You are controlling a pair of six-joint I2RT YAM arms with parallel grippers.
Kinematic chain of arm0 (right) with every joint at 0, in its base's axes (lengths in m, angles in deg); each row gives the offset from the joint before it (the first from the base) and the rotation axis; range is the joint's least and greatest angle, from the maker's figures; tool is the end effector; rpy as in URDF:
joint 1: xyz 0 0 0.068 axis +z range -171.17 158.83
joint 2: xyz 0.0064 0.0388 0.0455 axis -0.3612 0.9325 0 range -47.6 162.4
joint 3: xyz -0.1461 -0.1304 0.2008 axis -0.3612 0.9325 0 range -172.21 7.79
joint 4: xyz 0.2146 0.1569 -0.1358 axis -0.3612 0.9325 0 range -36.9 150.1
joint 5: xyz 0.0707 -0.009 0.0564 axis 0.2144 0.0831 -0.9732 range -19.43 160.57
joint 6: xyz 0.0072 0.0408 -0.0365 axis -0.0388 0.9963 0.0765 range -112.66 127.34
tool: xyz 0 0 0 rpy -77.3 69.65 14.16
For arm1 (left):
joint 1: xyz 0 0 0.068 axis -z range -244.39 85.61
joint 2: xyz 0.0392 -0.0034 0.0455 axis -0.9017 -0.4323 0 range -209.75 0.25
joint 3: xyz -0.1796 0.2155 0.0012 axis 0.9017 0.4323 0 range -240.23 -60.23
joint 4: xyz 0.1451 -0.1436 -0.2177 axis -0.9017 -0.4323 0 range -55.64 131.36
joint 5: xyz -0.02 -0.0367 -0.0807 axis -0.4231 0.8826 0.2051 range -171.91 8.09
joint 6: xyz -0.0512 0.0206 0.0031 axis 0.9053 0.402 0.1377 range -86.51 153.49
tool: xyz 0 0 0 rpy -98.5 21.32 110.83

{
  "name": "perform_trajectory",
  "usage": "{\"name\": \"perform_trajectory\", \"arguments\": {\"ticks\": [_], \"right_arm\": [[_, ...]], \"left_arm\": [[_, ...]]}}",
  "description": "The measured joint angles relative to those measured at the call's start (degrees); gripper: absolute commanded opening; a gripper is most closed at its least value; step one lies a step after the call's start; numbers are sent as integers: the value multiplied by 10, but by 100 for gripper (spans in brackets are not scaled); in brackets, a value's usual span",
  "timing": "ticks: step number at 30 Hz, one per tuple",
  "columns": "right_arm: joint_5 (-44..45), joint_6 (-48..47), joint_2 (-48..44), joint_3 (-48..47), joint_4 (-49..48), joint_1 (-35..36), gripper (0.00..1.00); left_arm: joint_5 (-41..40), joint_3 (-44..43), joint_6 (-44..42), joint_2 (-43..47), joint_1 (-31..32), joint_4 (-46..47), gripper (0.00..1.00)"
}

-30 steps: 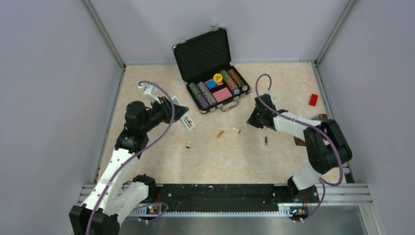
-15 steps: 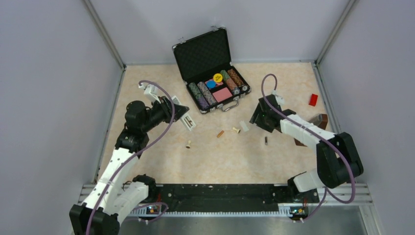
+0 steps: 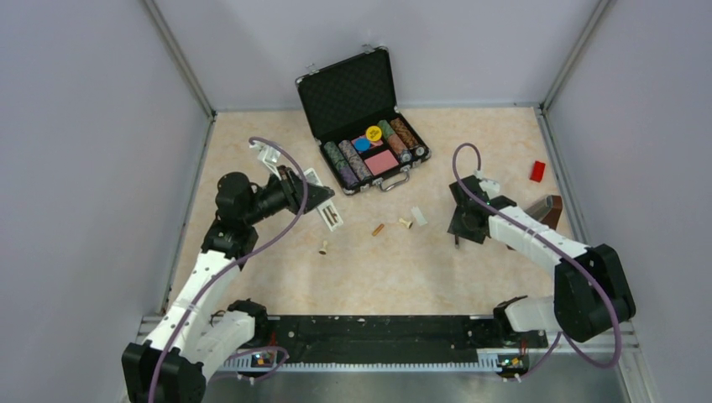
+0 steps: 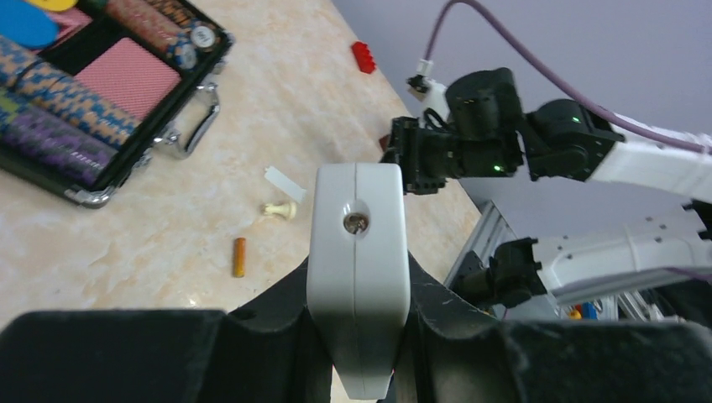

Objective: Load the batteries into the remote control
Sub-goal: Pick up the battery from the center of the board.

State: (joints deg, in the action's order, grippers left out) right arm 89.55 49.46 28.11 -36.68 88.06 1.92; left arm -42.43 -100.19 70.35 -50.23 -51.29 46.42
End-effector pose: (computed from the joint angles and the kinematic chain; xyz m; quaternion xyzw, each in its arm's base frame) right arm 0.2543 0.0951 0.1808 0.1931 0.9462 -0.0262 0.2582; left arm 0.2282 -0.0777 0.3206 0.0789 0.7283 -0.4939 0.4683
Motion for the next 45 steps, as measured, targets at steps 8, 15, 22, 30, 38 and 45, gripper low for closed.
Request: {"name": "perform_trajectory", "arguments": {"ticks": [8,15,22,30,38,45], "right_arm": [[-8,-13,2,10,7,0,43],[-29,-24,11,15,-6,0,41],[-33,-32,21,15,-16,7,39],[-31,-33,38,15,-27,9,29],[-39,-40,66,22,-52,9,18],[-40,-47,67,24,-62,9,0]], "left_arm": [[109,-1,-27,-8,0,27,0],[122,-1,-32,-12,1,27,0],[118,-1,-32,-16,1,26,0],[104,-1,-32,-16,1,23,0],[93,-1,-32,-16,1,20,0],[88,-2,-32,-16,1,12,0]]}}
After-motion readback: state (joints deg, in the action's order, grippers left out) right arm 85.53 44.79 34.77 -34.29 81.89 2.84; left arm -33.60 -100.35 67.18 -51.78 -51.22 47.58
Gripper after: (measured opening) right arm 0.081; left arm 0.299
